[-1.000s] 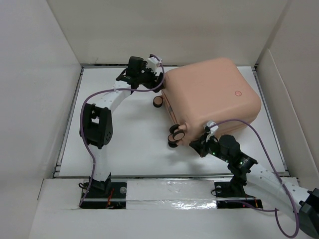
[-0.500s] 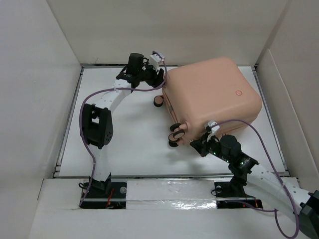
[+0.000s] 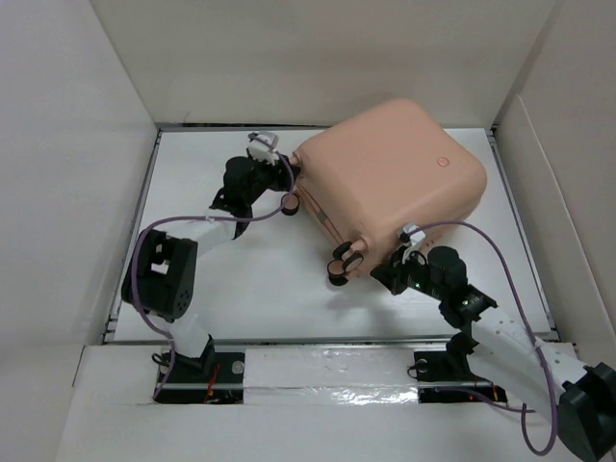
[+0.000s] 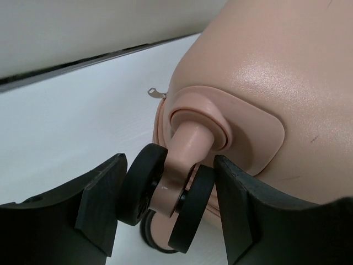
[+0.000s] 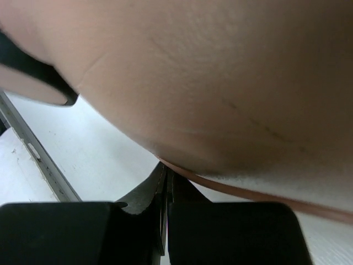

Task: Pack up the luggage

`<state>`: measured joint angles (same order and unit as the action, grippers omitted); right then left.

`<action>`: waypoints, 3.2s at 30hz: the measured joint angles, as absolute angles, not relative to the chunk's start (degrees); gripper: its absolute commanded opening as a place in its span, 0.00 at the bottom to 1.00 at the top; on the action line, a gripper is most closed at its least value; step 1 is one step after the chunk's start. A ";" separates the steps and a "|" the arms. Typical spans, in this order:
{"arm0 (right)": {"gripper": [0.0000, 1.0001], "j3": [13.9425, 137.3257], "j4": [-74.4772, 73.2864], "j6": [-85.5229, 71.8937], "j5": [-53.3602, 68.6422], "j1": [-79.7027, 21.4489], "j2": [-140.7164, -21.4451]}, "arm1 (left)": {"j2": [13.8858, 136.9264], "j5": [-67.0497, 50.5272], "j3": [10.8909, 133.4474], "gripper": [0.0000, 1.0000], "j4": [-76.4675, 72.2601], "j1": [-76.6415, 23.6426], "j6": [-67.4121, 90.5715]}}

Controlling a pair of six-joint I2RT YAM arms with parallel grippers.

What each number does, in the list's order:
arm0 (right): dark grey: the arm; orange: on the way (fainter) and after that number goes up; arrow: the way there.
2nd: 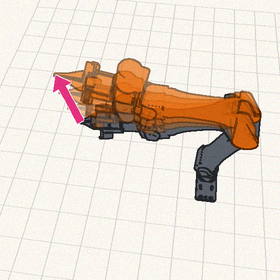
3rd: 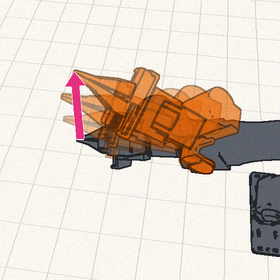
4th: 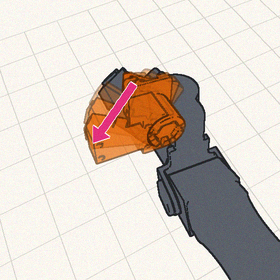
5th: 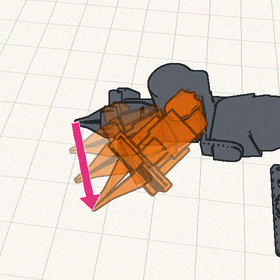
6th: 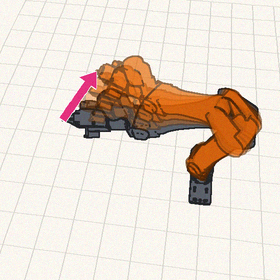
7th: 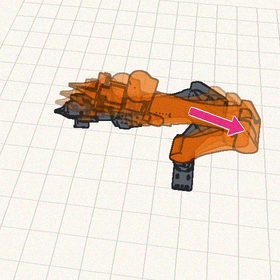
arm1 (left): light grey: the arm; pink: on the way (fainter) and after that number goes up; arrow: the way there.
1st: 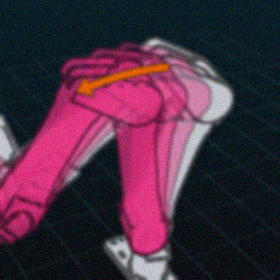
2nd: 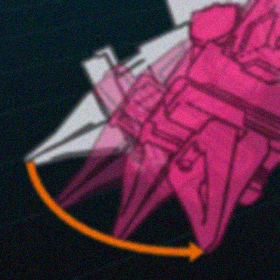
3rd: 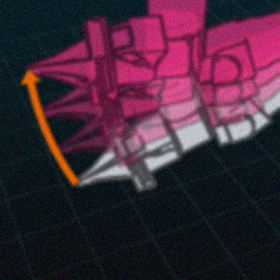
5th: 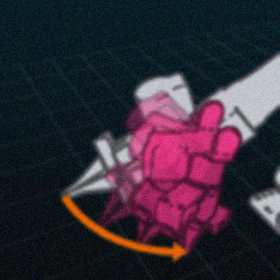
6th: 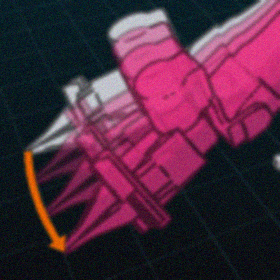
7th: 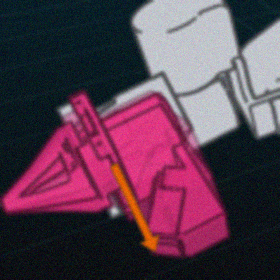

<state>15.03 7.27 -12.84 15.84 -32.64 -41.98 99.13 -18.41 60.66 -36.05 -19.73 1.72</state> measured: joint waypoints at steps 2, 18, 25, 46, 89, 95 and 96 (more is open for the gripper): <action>0.00 16.27 7.60 -12.62 18.17 -30.11 -44.42 | 94.59 -13.30 52.75 0.00 -41.82 -19.18 6.72; 0.00 21.15 9.19 -10.79 14.13 -22.02 -52.42 | 55.40 14.63 23.33 0.00 -35.16 -29.43 25.78; 0.00 11.46 26.85 -17.56 2.39 -28.18 -51.75 | 53.21 18.85 23.51 0.00 -30.79 -34.06 26.98; 0.00 19.25 -1.56 -11.07 -13.15 -38.24 -40.36 | 43.97 14.02 29.36 0.00 -14.09 -34.02 33.23; 0.00 18.35 18.55 -12.32 13.54 -17.80 -52.18 | 46.72 16.05 26.96 0.89 -22.74 -31.31 42.87; 0.00 21.76 18.94 -12.29 20.88 -18.33 -58.70 | 40.14 19.62 34.28 0.67 -20.05 -33.65 38.39; 0.00 22.13 18.94 -12.27 21.47 -18.35 -58.98 | 40.97 18.09 37.23 0.61 -19.84 -34.30 36.73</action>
